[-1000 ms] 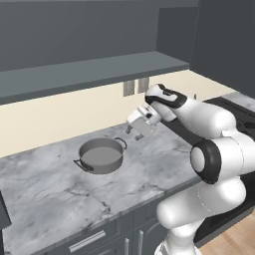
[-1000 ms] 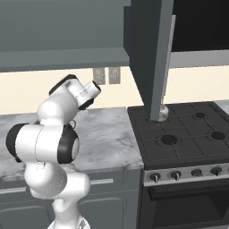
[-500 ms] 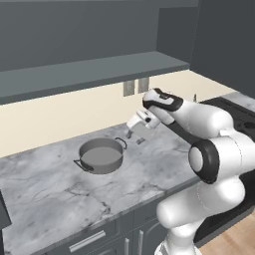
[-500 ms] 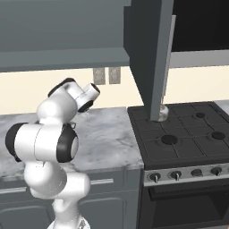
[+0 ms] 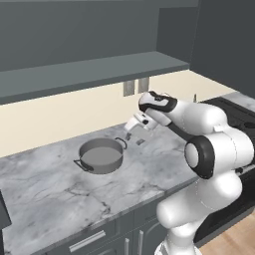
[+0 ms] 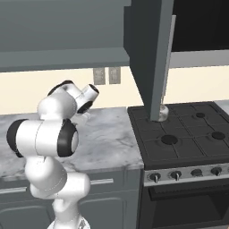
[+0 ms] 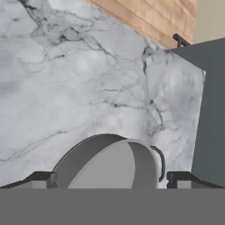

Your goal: Pick the kettle from the cabinet and place it on a stove burner. Then pick the pot from the counter and place it on another stove burner. Finally, turn both burners on.

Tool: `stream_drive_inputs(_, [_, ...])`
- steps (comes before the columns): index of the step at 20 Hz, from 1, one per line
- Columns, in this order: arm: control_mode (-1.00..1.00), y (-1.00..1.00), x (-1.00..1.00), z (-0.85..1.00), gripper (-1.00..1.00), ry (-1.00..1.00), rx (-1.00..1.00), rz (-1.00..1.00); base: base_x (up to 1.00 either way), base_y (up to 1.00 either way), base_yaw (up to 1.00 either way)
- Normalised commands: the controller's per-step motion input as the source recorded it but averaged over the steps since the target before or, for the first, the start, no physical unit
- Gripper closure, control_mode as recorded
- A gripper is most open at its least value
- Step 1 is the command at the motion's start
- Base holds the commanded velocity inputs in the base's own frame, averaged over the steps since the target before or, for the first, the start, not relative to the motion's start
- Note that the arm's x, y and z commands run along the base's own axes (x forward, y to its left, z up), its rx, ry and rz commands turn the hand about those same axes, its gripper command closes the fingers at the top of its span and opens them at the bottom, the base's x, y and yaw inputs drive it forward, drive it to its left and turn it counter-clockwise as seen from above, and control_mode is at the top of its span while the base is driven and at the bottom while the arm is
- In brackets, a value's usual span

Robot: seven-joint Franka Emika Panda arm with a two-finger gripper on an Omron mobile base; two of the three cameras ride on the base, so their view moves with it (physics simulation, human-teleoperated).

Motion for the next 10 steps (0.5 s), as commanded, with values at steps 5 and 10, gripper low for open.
stream_drive_inputs(5, [-1.00, 0.00, 0.09, -0.37, -1.00, -0.21, 0.01, 0.16, 0.00, 0.00, 0.00])
stream_drive_inputs(10, [-1.00, -0.02, 0.18, -0.23, -1.00, -0.21, 0.05, 0.16, 0.00, 0.00, 0.00])
